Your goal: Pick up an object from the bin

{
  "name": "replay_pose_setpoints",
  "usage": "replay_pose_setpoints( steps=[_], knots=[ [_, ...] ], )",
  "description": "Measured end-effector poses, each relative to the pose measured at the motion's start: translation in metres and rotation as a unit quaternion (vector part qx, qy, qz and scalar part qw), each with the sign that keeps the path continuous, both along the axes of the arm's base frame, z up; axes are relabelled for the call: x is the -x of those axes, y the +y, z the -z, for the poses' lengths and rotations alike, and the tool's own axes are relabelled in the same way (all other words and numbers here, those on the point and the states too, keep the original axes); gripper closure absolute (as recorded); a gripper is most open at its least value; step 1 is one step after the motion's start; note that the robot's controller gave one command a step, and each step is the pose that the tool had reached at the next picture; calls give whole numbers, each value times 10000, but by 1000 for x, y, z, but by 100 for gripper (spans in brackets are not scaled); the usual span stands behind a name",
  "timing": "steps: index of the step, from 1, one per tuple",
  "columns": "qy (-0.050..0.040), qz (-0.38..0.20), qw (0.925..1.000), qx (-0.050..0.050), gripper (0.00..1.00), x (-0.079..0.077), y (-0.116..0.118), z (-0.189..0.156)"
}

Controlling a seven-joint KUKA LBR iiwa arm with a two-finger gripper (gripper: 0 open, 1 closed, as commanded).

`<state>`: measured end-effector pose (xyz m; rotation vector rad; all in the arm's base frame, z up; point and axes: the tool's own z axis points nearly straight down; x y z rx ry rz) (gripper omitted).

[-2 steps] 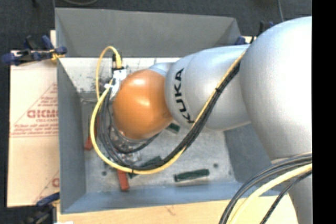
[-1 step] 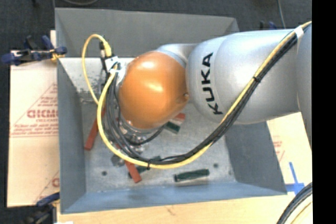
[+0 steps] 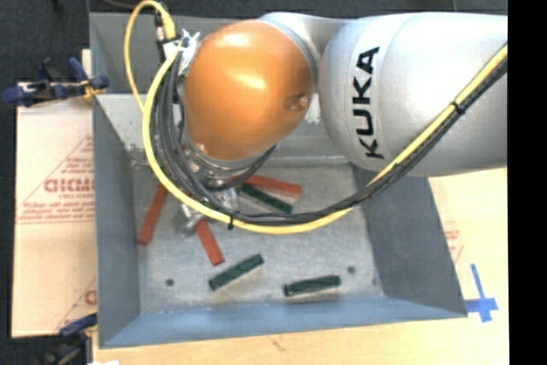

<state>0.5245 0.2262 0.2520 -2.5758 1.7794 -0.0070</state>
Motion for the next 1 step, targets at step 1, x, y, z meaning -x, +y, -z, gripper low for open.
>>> replay_pose_setpoints(
  steps=[1],
  knots=[
    [60,88,9999,19,100,-7,13,40]
  ],
)
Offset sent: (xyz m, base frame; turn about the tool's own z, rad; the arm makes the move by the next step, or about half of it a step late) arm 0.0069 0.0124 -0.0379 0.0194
